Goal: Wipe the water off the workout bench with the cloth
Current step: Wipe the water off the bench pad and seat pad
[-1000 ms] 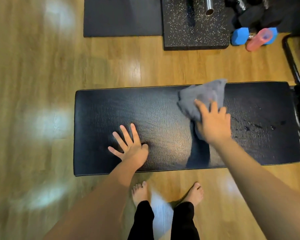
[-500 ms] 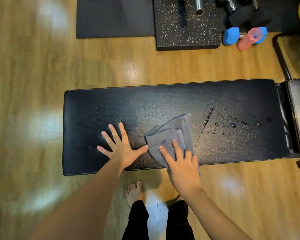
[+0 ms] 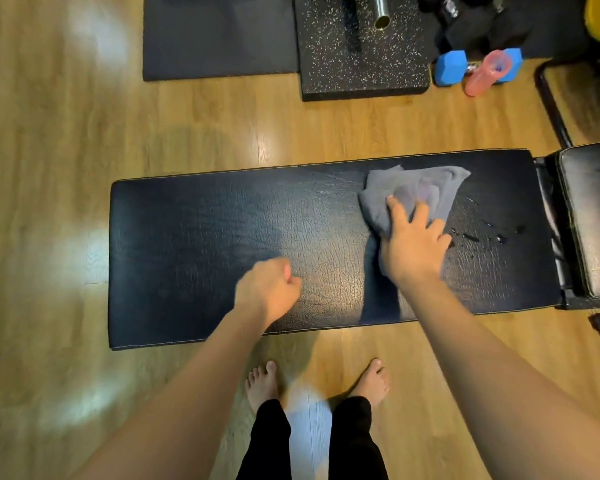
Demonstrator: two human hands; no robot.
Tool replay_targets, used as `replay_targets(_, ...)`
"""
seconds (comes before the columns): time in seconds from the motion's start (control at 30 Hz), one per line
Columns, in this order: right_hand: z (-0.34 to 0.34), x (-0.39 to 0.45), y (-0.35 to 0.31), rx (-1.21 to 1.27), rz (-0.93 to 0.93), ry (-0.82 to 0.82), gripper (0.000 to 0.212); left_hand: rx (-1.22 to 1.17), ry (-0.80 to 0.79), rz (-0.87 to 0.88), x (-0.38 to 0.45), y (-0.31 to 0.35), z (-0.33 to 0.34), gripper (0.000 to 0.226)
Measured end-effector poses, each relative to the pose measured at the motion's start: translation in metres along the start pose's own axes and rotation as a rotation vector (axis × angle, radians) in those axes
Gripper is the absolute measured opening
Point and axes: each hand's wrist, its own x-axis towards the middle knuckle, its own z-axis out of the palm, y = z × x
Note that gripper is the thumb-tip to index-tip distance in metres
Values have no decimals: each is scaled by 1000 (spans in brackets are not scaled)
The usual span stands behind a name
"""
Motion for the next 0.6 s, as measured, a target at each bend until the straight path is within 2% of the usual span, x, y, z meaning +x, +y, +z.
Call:
replay_targets(0.1,8,-48,-10,28,-110,46,73,-658,-352,-259,7,29,17,28)
replay_targets(0.17,18,-87,-14,59,-209,44,76,-855,-369,-435,12,35,35,29)
replay_targets(0.27,29,-129,-10,58,-281,-44,84,-855,-244,-509,17,37,52,22)
replay_targets(0.37,28,-118,5,32,-350,-37,85,-875,-255,-518,18,38,56,10)
replay_targets(0.43,22,-95,20,-4,-386,-27,82,-867,-266,-492,21,36,53,12)
replay_targets(0.5,12,-61,35,-8,-318,4,75,-837,-239,-473,23,34,56,18)
replay_targets(0.6,-4,-6,60,24,-105,14,67,-848,-256,-548,23,35,62,22)
